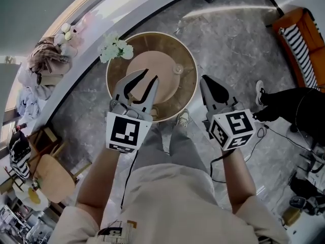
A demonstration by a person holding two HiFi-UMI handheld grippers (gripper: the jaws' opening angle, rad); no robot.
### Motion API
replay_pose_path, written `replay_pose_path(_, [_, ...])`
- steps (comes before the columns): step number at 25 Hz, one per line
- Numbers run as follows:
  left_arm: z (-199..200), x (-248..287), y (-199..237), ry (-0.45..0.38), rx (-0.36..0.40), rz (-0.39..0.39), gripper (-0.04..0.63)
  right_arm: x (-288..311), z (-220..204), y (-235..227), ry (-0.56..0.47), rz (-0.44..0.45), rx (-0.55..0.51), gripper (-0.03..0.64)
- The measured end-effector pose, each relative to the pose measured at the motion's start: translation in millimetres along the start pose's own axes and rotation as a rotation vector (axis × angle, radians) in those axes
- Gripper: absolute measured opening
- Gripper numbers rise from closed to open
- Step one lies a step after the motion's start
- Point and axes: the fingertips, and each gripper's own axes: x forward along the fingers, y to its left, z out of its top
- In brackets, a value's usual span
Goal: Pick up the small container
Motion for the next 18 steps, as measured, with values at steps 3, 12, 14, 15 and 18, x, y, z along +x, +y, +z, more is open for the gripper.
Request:
replay_pose_path(3, [-17, 17, -1, 0.018, 0.026, -0.021, 0.11, 16, -8, -8, 0.002, 0.001, -0.007, 0.006])
replay_pose_path(12, [-78, 85, -11, 0.036, 0.084, -0.103, 0.2, 70, -42, -42, -0.005, -0.002, -0.018, 0.008])
replay_pose_path(14, [-91, 98, -15, 0.031, 0.098, -0.121, 0.212, 81, -53, -48, -0.004, 0.001, -0.018, 0.008])
replay_pose_path(15, [-97, 104, -16, 0.02, 0.11, -0.125, 0.219, 87, -58, -51, -0.004, 0.003, -0.019, 0.008])
replay_pose_path(18, [-114, 123, -14, -0.008, 0.121, -0.128, 0.221, 104, -74, -60, 0.002, 0.002, -0.014, 0.008])
